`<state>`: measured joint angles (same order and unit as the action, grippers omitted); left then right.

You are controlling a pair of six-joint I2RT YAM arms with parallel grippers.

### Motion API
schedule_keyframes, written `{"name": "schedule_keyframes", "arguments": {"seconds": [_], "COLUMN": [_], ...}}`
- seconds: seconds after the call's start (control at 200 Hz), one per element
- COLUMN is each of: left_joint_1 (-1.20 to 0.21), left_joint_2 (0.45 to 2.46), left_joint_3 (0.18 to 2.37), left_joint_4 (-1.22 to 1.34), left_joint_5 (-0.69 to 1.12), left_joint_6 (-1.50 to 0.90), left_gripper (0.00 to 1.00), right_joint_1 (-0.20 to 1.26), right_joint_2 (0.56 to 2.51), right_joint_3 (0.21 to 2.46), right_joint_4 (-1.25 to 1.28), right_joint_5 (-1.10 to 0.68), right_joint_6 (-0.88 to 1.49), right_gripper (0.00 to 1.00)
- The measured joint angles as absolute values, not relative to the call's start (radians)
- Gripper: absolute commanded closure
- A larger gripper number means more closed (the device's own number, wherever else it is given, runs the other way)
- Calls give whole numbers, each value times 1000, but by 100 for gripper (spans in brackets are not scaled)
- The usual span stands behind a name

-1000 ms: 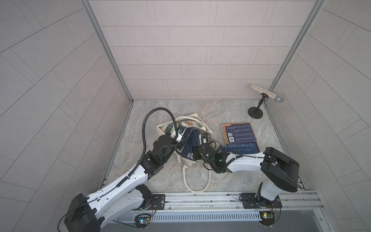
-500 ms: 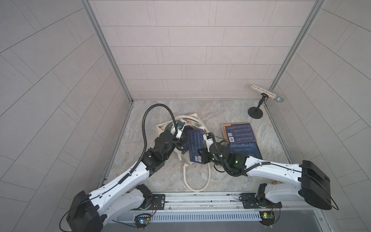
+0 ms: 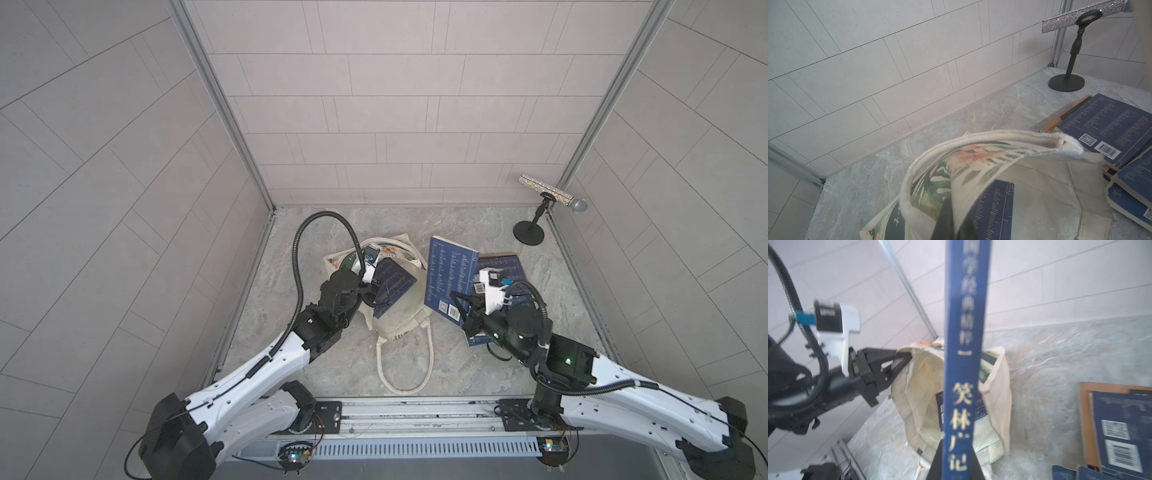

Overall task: Take out the books from the canvas bag
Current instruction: Pick up the book from the canvas bag, then place the book on the book.

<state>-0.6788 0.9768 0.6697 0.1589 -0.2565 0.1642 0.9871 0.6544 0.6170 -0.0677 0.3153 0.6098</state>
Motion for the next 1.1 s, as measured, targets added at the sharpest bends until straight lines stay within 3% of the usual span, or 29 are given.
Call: {"name": "schedule_keyframes", "arguments": {"seconds": [0.225, 0.5, 0.861, 1.101], "left_joint_1": [-679, -678, -678, -678], "left_joint_2": [976, 976, 976, 976], "left_joint_3": [670, 670, 670, 670], "left_joint_4": [159, 158, 157, 154], "left_joint_5": [-252, -247, -236, -231], "left_joint_6": [158, 155, 154, 154], "left_gripper": [100, 100, 100, 100], "right_joint_1": [871, 749, 452, 345], "right_joint_2": [486, 421, 621, 772], "right_joint_3": [530, 416, 252, 251], "right_joint_4": [-177, -225, 121, 301], "right_joint_5": [484, 516, 302, 293], "right_joint_6": [737, 904, 1054, 1148], "right_gripper": [100, 100, 100, 100]}}
